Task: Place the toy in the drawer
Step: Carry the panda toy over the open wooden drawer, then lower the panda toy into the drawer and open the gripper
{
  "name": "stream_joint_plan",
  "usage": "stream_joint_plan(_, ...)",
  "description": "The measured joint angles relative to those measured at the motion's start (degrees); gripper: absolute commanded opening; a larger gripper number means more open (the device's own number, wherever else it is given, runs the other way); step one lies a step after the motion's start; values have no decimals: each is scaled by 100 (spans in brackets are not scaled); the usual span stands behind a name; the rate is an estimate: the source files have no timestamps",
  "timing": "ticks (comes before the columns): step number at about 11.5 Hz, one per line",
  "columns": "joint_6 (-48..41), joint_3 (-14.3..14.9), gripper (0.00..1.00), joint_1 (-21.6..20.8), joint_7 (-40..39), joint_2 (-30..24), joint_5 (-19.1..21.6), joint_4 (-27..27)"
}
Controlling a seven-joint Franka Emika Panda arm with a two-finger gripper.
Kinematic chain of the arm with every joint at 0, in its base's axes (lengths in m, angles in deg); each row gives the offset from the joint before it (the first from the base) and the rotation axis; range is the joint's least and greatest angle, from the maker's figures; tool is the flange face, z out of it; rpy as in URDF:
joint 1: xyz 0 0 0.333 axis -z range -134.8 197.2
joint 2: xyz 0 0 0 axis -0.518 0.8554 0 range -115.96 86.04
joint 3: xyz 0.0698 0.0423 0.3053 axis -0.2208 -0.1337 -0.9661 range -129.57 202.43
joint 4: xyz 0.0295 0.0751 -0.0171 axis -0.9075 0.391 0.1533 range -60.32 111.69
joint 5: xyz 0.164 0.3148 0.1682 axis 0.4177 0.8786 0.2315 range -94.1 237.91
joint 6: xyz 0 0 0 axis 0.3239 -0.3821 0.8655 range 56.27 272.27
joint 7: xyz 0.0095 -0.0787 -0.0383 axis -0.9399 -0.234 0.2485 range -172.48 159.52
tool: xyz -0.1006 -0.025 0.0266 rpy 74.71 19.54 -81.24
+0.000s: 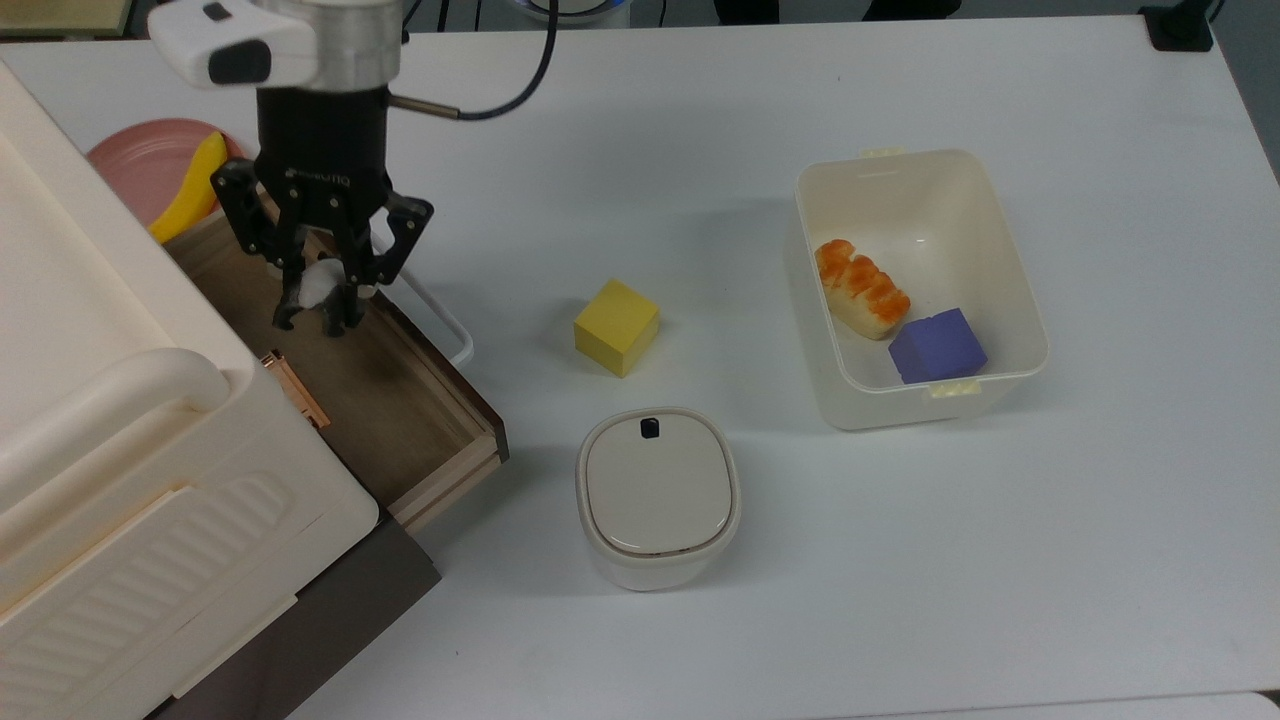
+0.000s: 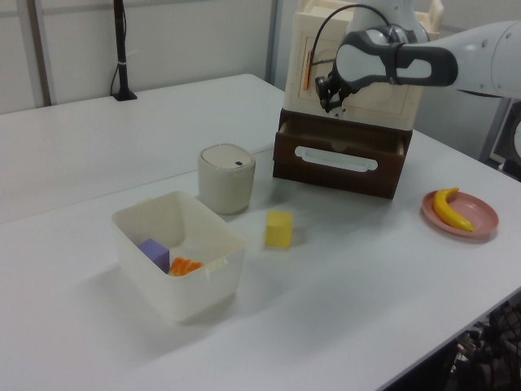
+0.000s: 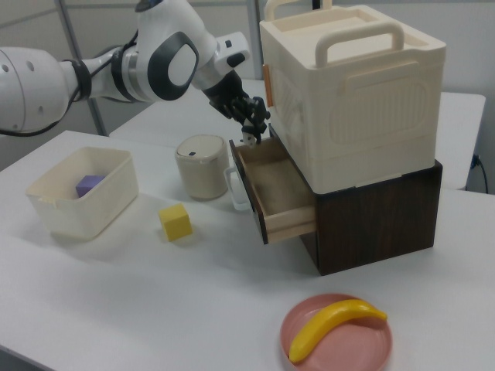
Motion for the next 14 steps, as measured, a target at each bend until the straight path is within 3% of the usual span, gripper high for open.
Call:
stream_joint_plan(4,21,-4,7,-20,0,224,-538,4)
stream_joint_plan(5,22,-5,16,-24,0,231,-544,4)
stream_joint_plan(6,22,-6,83,-26,0,231,-544,4)
stream_joint_plan(7,22,-6,100,-26,0,231,-544,4)
stream_joint_plan(14,22,-20,100,-52,0,231,-545,3)
